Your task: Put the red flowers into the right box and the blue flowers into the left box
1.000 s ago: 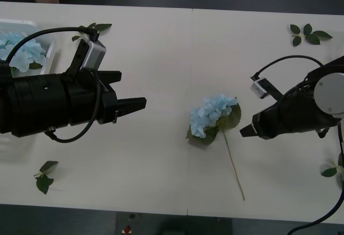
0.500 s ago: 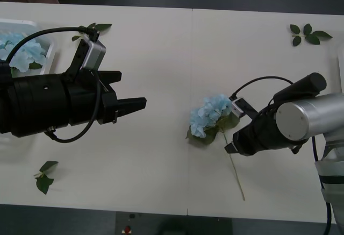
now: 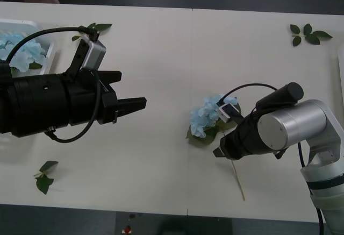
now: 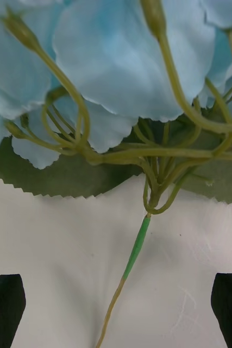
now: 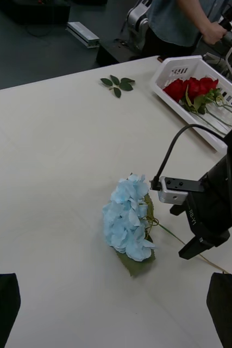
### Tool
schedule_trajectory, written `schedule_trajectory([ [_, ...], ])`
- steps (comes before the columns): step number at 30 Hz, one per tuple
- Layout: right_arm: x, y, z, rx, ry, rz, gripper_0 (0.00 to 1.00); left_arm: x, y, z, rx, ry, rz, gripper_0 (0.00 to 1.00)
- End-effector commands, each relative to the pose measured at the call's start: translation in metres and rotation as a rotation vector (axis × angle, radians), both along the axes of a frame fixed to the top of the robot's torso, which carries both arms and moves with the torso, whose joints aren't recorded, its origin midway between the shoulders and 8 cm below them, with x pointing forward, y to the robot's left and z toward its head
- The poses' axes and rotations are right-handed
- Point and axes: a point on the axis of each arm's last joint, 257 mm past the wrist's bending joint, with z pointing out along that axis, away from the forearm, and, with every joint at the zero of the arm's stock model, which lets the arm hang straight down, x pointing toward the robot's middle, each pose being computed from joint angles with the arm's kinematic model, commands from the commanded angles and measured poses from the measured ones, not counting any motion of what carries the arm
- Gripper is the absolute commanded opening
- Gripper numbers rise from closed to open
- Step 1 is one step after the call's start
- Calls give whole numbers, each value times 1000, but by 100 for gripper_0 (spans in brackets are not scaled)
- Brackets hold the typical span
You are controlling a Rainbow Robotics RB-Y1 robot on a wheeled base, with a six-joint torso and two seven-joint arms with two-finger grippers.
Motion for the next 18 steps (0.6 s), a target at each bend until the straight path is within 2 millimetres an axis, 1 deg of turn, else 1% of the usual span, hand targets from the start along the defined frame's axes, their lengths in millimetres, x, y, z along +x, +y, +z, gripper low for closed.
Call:
schedule_trajectory([
  [1, 0, -5, -1, 6, 5, -38, 100, -1, -2, 8, -8, -33, -6, 100],
  [13, -9, -13, -12, -5, 27, -59, 100, -1, -2, 8, -8, -33, -6, 100],
  [18, -9, -15, -14, -7, 30, -64, 100, -1, -2, 8, -8, -33, -6, 100],
])
